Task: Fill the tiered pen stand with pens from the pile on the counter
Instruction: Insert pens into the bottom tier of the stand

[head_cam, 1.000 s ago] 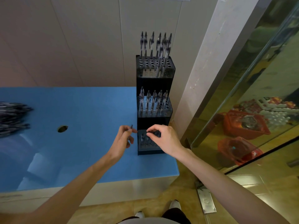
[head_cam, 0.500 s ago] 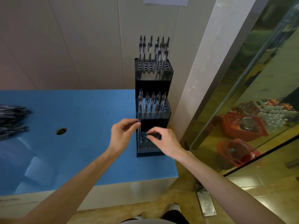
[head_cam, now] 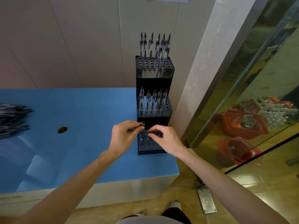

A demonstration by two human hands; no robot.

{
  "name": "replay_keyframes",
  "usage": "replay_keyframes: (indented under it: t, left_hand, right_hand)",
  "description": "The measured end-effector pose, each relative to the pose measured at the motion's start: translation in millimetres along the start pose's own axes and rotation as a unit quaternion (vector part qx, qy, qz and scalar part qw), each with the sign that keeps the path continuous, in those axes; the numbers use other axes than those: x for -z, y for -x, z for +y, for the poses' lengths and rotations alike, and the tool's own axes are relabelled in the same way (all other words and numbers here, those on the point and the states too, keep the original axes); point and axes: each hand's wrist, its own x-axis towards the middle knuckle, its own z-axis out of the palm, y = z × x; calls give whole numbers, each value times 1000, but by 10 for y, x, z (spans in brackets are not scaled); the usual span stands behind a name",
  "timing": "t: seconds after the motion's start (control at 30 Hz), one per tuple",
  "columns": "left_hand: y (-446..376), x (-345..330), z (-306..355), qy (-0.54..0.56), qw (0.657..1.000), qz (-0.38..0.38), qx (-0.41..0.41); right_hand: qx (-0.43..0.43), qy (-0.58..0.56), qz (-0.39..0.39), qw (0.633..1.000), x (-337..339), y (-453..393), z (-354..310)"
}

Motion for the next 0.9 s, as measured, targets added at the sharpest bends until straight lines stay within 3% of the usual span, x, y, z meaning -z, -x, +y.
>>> replay_keyframes:
  t: [0.4,0.67,0.9]
  left_hand:
    - [67,-56,-141,-34,999,-13,22]
    - [179,-104,-340,-81,992,-87,43]
    - [254,-137,-339,-123,983,-66,122]
  right_hand:
    - [4,1,-5,1000,5,4,-7]
    - [23,17,5,1000,-71,39,26]
    - [68,73,-7,995,2,10,32]
